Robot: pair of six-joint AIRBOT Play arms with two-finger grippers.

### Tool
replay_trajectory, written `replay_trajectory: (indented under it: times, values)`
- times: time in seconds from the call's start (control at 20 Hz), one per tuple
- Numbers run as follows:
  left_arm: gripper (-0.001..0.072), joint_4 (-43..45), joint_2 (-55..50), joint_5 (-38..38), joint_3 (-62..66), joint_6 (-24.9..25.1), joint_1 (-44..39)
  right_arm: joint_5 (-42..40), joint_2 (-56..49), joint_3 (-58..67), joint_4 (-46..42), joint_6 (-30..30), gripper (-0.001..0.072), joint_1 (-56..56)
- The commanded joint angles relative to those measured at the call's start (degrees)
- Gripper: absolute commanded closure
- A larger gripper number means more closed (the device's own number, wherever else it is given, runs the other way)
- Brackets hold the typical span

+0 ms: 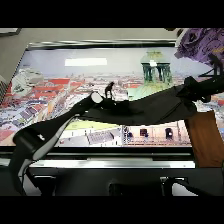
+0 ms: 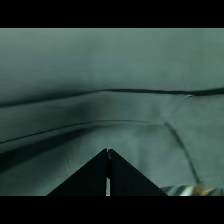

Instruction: Fold the clothes and pants, and hang the long-sleeved shirts on hangers.

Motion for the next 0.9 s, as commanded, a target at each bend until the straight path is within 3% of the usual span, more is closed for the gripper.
replay_trajectory:
  times: [0.0,0.2,0.4,0.55,0.65,0.85]
  values:
    - [0.0687,-4.44,-8.7,-1.11,11.54,-3.52,-5.44,1.92,1.44,2.86,-1.09,1.66,0.0677,0.04]
    - [0.0687,-5.49,-14.75,-1.05,20.13,-7.54,-8.48,2.56,1.44,6.47,-1.27,2.38,0.0677,0.04]
    - [0.0687,-7.52,-16.28,-0.37,21.75,-7.45,-9.2,2.29,1.42,8.39,-1.73,3.15,0.0677,0.04]
    - [0.0688,-6.51,-15.41,-4.11,21.75,-7.3,-5.81,1.27,1.2,8.39,-1.57,3.15,0.0677,0.09]
    - [0.0689,-1.86,-13.62,-9.07,21.75,-7.34,-2.36,-0.13,0.79,8.39,0.63,3.17,0.0677,0.11]
    - [0.0689,15.47,-5.99,-21.4,21.75,-9.07,6.8,-3.13,-1.53,8.39,4.35,4.31,0.0677,4.22]
